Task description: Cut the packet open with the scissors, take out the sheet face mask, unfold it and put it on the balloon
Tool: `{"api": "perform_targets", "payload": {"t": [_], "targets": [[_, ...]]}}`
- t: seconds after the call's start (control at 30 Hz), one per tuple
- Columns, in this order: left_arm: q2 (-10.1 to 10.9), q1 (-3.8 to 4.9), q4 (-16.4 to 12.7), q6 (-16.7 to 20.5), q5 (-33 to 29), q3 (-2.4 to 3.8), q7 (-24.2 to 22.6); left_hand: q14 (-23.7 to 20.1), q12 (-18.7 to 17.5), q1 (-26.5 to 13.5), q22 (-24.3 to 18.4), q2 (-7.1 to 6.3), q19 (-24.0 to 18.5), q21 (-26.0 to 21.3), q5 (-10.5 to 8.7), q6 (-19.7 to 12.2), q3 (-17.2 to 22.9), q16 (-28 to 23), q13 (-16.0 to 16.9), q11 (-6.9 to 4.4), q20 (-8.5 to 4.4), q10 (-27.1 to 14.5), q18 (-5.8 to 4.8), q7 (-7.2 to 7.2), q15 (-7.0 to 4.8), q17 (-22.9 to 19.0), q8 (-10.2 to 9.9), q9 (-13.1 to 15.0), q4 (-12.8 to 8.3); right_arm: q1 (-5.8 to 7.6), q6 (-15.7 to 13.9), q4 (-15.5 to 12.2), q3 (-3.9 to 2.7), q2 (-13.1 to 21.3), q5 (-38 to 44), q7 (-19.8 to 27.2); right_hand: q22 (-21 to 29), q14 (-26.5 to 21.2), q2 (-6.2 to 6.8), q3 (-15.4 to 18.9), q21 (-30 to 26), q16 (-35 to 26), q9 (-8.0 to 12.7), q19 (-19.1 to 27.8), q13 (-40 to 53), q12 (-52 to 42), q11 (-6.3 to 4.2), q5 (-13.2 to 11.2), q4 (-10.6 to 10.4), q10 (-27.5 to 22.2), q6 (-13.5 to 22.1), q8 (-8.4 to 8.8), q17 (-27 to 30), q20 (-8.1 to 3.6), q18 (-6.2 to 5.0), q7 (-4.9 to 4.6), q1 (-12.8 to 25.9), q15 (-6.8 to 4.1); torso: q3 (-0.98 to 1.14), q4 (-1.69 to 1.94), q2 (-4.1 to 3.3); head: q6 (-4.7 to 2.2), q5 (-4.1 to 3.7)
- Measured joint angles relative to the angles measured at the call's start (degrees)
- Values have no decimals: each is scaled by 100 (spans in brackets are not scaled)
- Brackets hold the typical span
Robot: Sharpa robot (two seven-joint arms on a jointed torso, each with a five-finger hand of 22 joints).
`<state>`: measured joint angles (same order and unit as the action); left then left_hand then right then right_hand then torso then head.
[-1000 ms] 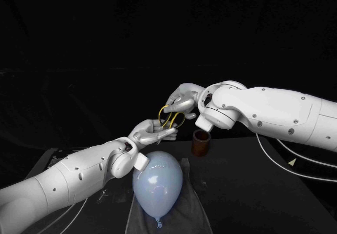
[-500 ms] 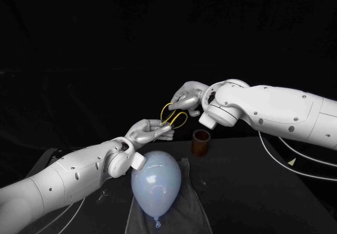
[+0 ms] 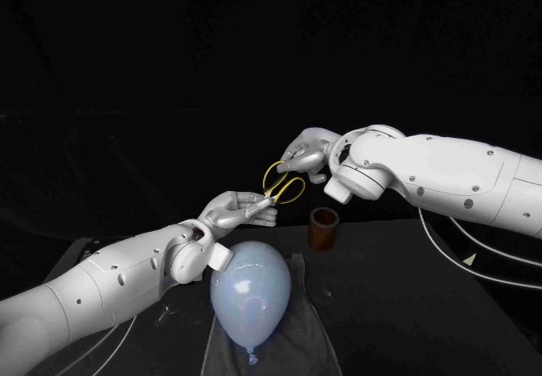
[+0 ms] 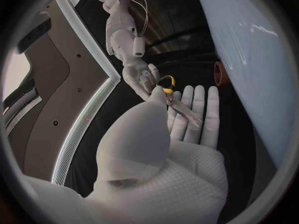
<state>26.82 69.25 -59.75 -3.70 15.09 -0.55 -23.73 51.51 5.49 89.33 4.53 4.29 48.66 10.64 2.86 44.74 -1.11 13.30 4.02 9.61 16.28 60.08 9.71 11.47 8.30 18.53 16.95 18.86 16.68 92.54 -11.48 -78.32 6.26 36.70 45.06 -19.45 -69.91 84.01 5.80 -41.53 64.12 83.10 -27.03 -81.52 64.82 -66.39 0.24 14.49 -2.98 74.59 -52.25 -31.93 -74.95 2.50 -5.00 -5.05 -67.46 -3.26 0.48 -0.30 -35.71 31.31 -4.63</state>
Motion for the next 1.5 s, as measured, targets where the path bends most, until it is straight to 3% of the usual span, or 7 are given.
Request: {"api": "perform_targets", "payload": {"t": [0.2, 0.5, 0.73, 1.1, 1.27, 1.4, 1.5], "targets": [[-2, 2, 25, -72, -87, 0, 42, 20, -21, -76, -14, 320, 9, 0, 0, 134, 0, 0, 0, -29, -10, 128, -2, -11, -20, 57, 0, -37, 0, -1, -4, 44, 0, 0, 13, 0, -5, 0, 0, 0, 0, 0, 3, 0, 8, 0, 9, -2, 0, -9, 2, 0, 0, 0, 13, -2, 0, 0, 0, -3, 1, 4, 6], [-15, 10, 41, -146, -191, -2, 95, 94, -21, -41, -25, 465, 61, 0, 0, 409, 0, 0, 19, -129, -20, 435, -5, -135, -93, 149, 34, -50, 0, -14, -3, 105, 0, -17, 31, 0, -5, 0, 1, -7, 0, 0, 0, 0, 8, 0, 9, -23, 7, -9, 10, 0, 0, 0, 16, -9, 1, 0, 2, -3, 1, 17, 9], [-50, 23, 46, -168, -210, -3, 141, 214, 1, 496, -30, 355, 132, 35, -23, 633, 233, 0, 12, -242, -92, 695, -27, -286, -180, 258, 108, -14, -233, -31, -1, 148, 0, -58, 37, -2, -5, 0, 16, -14, -23, -1, -3, 0, 7, 0, 9, -7, 14, -9, 12, 2, 4, 0, 19, -11, 16, 0, 2, -4, 1, 37, 18], [-45, 37, 49, -132, -156, -5, 202, 444, -33, 891, -10, 235, 224, 107, -23, 699, 867, 0, -17, -347, -143, 1040, 27, -226, -255, 415, 298, 225, -229, -91, 14, 279, 27, -136, 38, -2, 0, 0, 17, 2, -44, -1, 2, 0, -18, 28, 18, -7, 30, -18, 18, -17, 5, 0, 20, -17, 17, 0, 2, -3, 4, 62, 30], [-34, 47, 49, -88, -132, -5, 232, 534, -69, 601, -3, -97, 256, 152, -23, 758, 1498, -62, -16, -366, -112, 1183, 26, -224, -269, 530, 365, 421, -42, -114, 26, 360, 46, -173, 38, -3, 95, -10, 17, 42, -193, -67, 2, 40, -171, 197, 31, -7, 70, -112, 44, -22, 4, -1, 22, -2, 17, 10, -1, -2, 4, 69, 27], [-22, 59, 47, -45, -132, -5, 258, 555, -99, 203, -3, -425, 255, 191, -23, 771, 2423, -120, -6, -356, -112, 1216, 26, -233, -289, 643, 447, 588, -341, -129, 49, 404, 61, -184, 33, -2, 191, -10, 47, 107, -346, -124, 1, 112, -338, 390, 51, 10, 132, -276, 145, -41, 3, 9, -36, -42, 47, 10, -1, -3, 4, 70, 29], [-10, 64, 46, -19, -139, -5, 276, 584, -106, -92, -3, -491, 255, 196, -23, 780, 2764, -134, -4, -348, -112, 1244, 24, -228, -277, 701, 470, 675, -467, -143, 68, 432, 75, -185, 31, -1, 217, -10, 47, 172, -367, -132, 17, 112, -377, 410, 60, 104, 114, -285, 149, -20, 0, 9, -69, -46, 47, 10, -2, -3, 4, 70, 34]]}}
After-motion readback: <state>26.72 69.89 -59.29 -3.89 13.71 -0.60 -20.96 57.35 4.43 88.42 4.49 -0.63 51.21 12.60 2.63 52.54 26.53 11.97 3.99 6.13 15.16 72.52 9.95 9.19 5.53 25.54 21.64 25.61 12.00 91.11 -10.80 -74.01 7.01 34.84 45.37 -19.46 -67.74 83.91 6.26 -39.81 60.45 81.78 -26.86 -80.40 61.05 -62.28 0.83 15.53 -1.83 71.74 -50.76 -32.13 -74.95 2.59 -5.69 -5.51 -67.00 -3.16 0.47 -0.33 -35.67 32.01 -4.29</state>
